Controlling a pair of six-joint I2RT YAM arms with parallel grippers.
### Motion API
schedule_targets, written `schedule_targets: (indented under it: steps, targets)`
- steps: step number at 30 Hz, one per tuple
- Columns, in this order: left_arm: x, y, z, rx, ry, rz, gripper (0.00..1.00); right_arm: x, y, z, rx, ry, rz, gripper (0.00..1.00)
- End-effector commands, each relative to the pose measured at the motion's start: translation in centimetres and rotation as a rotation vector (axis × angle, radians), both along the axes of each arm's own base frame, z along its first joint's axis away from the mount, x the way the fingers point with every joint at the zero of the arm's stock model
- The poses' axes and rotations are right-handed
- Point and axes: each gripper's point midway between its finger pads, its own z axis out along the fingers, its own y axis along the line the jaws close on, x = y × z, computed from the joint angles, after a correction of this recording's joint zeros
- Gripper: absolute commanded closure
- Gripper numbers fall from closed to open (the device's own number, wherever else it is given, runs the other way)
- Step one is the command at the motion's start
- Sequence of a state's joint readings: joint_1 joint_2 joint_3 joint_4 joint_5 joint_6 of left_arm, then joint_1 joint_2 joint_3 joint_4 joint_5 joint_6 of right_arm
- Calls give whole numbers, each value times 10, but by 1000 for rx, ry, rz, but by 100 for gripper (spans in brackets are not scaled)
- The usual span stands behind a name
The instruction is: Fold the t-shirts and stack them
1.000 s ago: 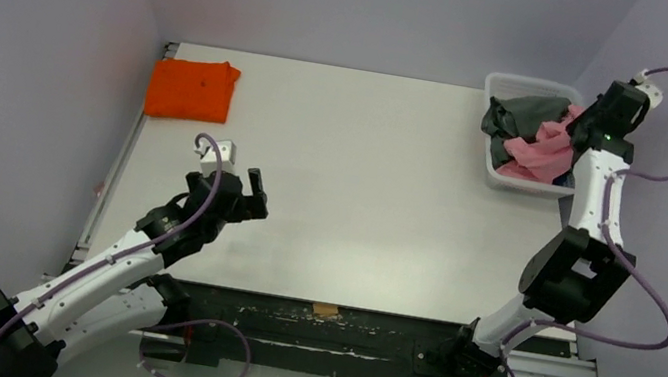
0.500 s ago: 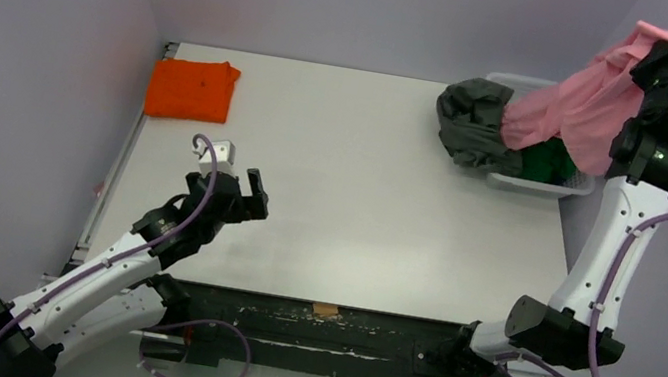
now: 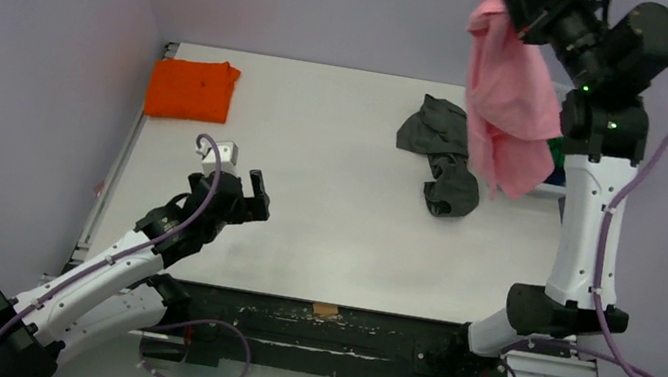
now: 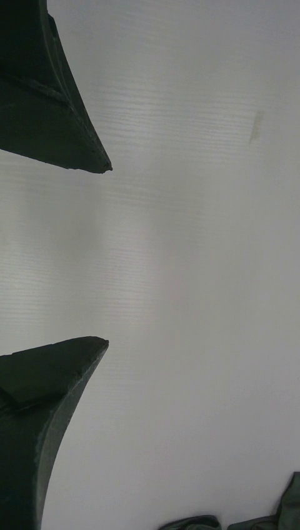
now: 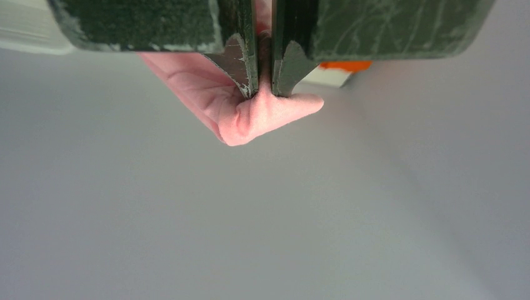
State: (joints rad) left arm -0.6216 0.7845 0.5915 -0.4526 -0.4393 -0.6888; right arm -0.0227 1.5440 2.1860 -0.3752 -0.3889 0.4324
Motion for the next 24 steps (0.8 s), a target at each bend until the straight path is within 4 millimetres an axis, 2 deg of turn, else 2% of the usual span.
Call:
schedule_targets:
  steps: [1,4,6,9,12,13,14,15,16,17,20,24]
  targets:
    - [4,-2,15,-46,-33,12,0,-23,95,-13,-62,1,315,100]
    - [0,1,17,-50,-35,18,0,-17,117,-37,-61,39,320,100]
    - [-2,4,17,-56,-36,29,0,-13,129,-64,-46,85,326,100]
    - [-4,3,17,-75,-42,27,0,-14,159,-128,-63,189,369,100]
    - [-6,4,17,-68,-31,29,0,-12,184,-210,-127,349,393,100]
    - [-7,6,16,-62,-24,33,0,-7,188,-235,-162,408,387,93]
    - [-8,7,16,-59,-20,37,0,-2,188,-256,-210,464,369,74]
    - [-9,9,15,-51,-15,41,0,7,181,-270,-258,511,314,52]
    - [-10,10,16,-50,-16,46,0,17,170,-282,-303,554,236,23]
    - [-10,11,15,-50,-16,50,0,27,160,-286,-332,569,162,10]
    - [-9,10,13,-56,-20,50,0,52,123,-302,-398,594,-41,3]
    - [-6,8,10,-47,-5,49,0,82,67,-352,-415,747,-248,2]
